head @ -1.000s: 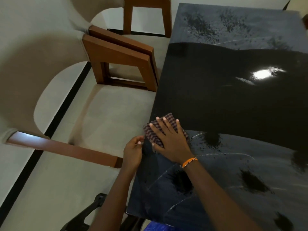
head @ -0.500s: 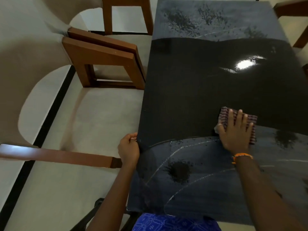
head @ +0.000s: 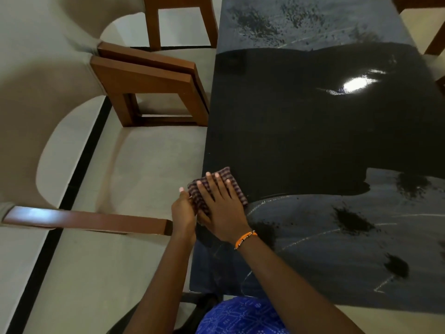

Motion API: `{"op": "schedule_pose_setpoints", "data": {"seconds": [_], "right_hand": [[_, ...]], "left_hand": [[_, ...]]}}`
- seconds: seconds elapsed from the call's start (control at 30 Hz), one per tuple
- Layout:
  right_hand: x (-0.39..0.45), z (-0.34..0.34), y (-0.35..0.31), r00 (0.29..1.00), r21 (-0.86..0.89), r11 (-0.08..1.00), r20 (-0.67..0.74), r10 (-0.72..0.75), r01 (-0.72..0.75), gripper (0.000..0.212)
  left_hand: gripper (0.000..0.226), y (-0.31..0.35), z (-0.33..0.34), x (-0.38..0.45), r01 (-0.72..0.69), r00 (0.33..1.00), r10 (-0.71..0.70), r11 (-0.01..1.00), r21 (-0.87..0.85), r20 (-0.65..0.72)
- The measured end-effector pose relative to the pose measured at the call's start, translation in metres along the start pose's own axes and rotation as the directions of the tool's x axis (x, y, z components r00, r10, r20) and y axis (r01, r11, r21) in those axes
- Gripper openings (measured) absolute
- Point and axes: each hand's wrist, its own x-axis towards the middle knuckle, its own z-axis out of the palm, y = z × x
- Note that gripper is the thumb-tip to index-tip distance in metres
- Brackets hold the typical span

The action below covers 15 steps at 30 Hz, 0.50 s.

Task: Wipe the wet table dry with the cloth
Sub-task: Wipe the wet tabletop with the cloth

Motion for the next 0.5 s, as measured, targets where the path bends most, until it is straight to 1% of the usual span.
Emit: {"op": "schedule_pose_setpoints", "data": {"seconds": [0.03,0.07,0.1,0.13,0.17,0.2,0.23,0.33,0.43,0.5], "right_hand": [[-0.003,-0.003,0.007,1.000,-0.009,1.000,-0.015,-0.016,0.016,0.065],[-0.006,-0.006,0.017,0.999,-0.026,0.999,-0.028,-0.019,0.018,0.062],[-0.012,-0.008,0.029,0.999,-0.046,0.999,-0.038,-0.001,-0.001,0.060],[-0.019,-0.011,0.043,0.998,-0.067,0.997,-0.049,0.036,-0.039,0.059],[-0.027,-0.014,0.060,0.995,-0.087,0.993,-0.054,0.081,-0.086,0.060],[-0.038,-0.017,0.079,0.989,-0.103,0.985,-0.057,0.136,-0.141,0.062],[-0.051,-0.021,0.100,0.979,-0.112,0.973,-0.060,0.195,-0.201,0.064],[-0.092,-0.036,0.169,0.916,-0.080,0.913,-0.075,0.395,-0.401,0.066],[-0.136,-0.053,0.235,0.801,-0.041,0.802,-0.104,0.590,-0.596,0.068],[-0.161,-0.062,0.269,0.721,-0.021,0.725,-0.131,0.680,-0.688,0.062]], "left_hand": [[0.043,0.000,0.002,-0.003,-0.017,1.000,0.017,1.000,0.023,0.003],[0.040,-0.001,0.004,-0.006,-0.066,0.998,0.066,0.996,0.064,0.011],[0.033,-0.002,0.007,-0.009,-0.158,0.987,0.156,0.976,0.153,0.028],[0.027,-0.004,0.011,-0.012,-0.272,0.962,0.268,0.917,0.290,0.057],[0.029,-0.005,0.015,-0.014,-0.365,0.928,0.359,0.824,0.434,0.098],[0.040,-0.007,0.022,-0.016,-0.433,0.893,0.425,0.727,0.534,0.146],[0.050,-0.009,0.029,-0.020,-0.483,0.864,0.463,0.652,0.584,0.198],[0.060,-0.016,0.053,-0.029,-0.607,0.778,0.506,0.457,0.650,0.371],[0.066,-0.025,0.072,-0.036,-0.682,0.704,0.511,0.293,0.670,0.494],[0.071,-0.030,0.080,-0.037,-0.711,0.668,0.509,0.220,0.668,0.543]]}}
